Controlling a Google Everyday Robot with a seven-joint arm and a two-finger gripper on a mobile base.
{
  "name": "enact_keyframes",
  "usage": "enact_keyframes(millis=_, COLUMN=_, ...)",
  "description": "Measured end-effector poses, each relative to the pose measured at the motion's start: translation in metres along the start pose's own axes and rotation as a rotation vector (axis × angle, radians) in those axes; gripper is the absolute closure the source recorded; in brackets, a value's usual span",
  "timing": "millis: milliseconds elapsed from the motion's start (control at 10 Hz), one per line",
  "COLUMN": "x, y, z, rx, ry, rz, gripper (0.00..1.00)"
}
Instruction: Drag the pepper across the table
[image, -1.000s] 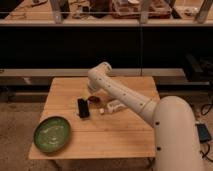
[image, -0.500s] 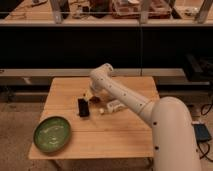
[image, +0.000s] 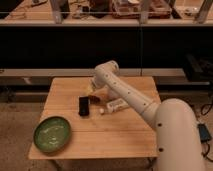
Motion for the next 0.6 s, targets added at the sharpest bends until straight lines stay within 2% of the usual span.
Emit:
enact_keyframes(millis=200, x=-0.006, y=0.004, z=0.001, rx=0.0, ry=-0.01, rz=0.007, gripper=0.23)
enact_keyframes(millis=400, x=-0.013, y=0.011, z=0.003, rx=-0.006, ry=-0.021, rz=0.023, gripper=0.41)
enact_keyframes(millis=600, x=-0.018, y=0.015, z=0.005, rx=-0.012, ry=-0.031, rz=0.026, gripper=0.45)
